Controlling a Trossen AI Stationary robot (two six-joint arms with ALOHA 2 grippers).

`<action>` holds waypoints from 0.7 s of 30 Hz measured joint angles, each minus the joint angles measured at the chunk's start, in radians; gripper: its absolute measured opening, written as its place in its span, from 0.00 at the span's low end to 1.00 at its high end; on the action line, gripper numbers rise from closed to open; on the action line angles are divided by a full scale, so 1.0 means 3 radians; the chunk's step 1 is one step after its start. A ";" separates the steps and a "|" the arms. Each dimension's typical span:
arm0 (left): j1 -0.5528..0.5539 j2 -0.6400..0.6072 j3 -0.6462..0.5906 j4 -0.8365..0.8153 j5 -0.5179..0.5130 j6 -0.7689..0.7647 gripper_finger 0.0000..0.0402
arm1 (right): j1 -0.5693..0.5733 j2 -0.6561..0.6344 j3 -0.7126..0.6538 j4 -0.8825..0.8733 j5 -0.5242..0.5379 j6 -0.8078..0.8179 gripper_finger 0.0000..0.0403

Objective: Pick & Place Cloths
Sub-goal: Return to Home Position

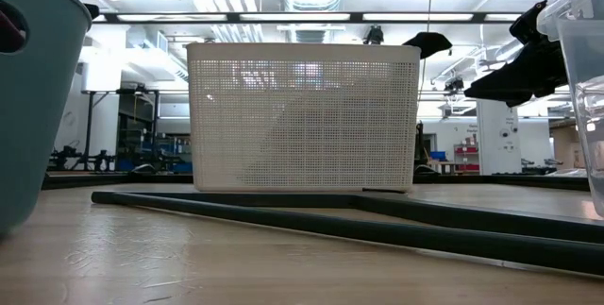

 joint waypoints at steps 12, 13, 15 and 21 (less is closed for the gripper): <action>0.0000 -0.0001 0.0000 0.0000 0.0000 -0.0001 0.44 | -0.0001 0.0000 0.0000 0.0001 0.0000 -0.0004 0.36; 0.0000 0.0000 0.0000 -0.0001 0.0000 -0.0001 0.44 | -0.0001 -0.0001 0.0000 0.0000 -0.0001 -0.0001 0.35; 0.0000 0.0000 0.0000 0.0000 0.0000 0.0000 0.44 | -0.0001 0.0000 0.0000 0.0001 0.0000 -0.0002 0.33; -0.0001 -0.0001 0.0000 0.0000 0.0000 -0.0001 0.44 | -0.0001 -0.0001 0.0000 0.0001 -0.0001 -0.0004 0.28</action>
